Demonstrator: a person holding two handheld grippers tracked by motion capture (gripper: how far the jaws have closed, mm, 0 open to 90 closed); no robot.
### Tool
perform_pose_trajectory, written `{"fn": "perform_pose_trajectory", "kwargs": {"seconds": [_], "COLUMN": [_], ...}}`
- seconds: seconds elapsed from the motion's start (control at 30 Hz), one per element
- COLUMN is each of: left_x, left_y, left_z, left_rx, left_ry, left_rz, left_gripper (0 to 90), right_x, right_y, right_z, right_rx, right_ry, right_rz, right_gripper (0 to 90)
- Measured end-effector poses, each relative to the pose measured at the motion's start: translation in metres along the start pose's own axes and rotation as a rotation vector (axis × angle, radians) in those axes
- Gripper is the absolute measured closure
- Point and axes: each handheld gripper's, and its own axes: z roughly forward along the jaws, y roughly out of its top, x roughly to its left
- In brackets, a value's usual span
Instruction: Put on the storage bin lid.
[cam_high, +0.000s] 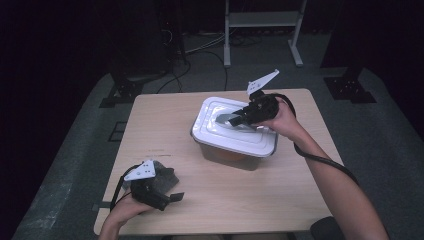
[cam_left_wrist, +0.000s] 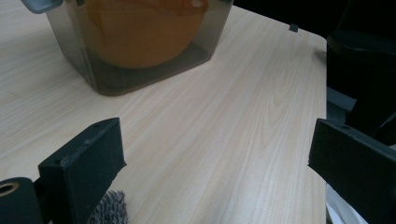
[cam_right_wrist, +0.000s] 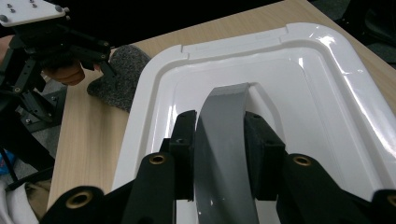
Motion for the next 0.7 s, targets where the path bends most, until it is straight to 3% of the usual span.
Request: {"fn": "perform_pose_trajectory", "kwargs": {"seconds": [0.7], "left_x": [0.001], "left_y": [0.0], "left_z": [-0.002], "left_rx": [-0.003], "left_ry": [0.001], "left_rz": [-0.003], "left_gripper": [2.7], "right_x": [-0.016], "right_y": [-0.006], "right_z": [0.022], "right_rx": [0.027], "right_ry": [0.007], "right_rz": [0.021], "right_gripper": [66.5]}}
